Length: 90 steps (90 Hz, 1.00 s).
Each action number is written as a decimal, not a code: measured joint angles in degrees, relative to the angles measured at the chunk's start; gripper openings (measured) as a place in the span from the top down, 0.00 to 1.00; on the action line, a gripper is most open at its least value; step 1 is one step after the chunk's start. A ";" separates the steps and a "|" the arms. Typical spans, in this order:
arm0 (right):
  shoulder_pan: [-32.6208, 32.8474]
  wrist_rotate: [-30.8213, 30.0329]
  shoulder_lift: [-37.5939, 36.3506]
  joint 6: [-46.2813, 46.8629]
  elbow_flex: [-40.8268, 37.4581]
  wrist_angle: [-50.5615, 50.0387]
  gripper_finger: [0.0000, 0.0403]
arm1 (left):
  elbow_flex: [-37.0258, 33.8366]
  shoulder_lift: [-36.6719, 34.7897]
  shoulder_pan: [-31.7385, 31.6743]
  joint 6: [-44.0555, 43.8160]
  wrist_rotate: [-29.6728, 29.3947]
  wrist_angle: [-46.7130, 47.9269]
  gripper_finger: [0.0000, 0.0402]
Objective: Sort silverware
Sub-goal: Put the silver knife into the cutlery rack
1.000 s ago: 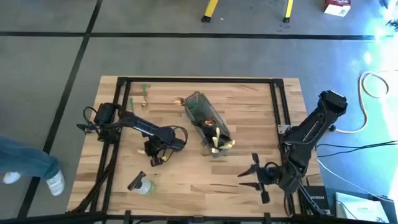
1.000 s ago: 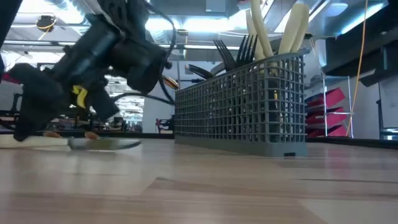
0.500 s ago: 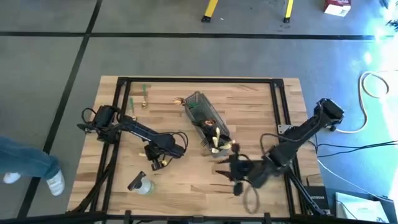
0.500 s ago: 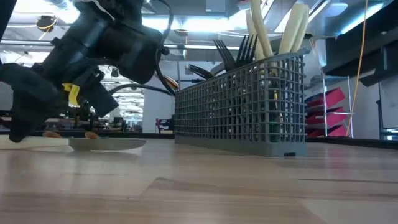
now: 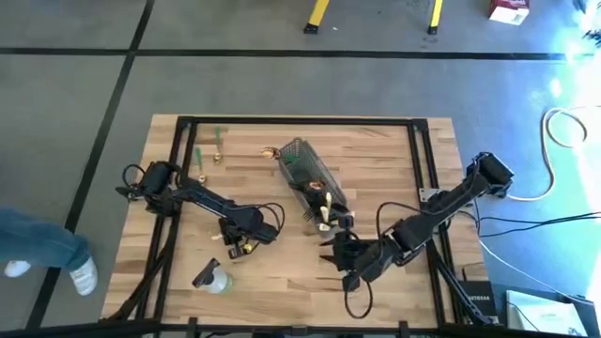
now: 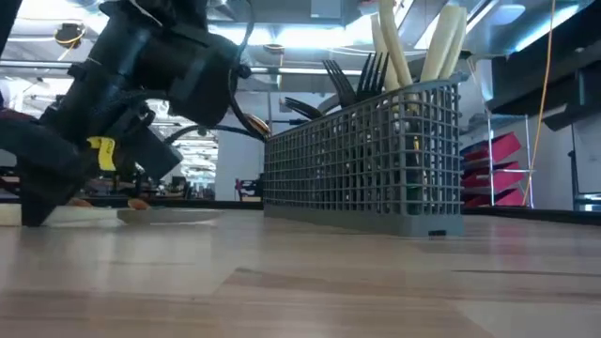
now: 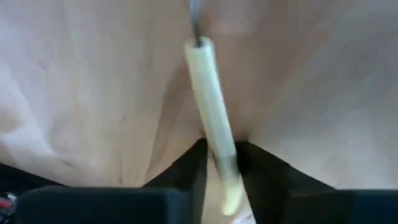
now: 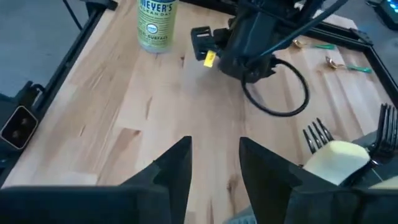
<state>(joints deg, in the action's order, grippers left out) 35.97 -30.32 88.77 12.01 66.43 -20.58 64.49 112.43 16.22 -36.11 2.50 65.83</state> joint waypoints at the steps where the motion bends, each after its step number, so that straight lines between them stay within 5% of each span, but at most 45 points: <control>1: 0.00 0.01 0.00 0.00 0.00 -0.06 0.71 | 0.07 0.01 0.02 -0.03 0.00 0.04 0.77; 28: 0.07 0.02 0.00 -0.22 0.00 -0.25 0.71 | 0.22 0.01 0.19 0.12 -1.02 0.08 0.71; 72: 0.07 4.48 0.00 -0.26 -0.02 -1.54 0.71 | 0.24 -0.05 0.19 1.00 -1.16 -0.27 0.92; 90: 2.21 1.75 -1.99 1.50 -0.02 -9.18 0.71 | 2.09 0.08 0.19 0.72 -1.96 0.56 0.94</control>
<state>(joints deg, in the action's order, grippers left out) 38.18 -28.58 86.78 13.51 66.41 -29.75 66.58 112.51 16.40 -35.40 0.55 66.39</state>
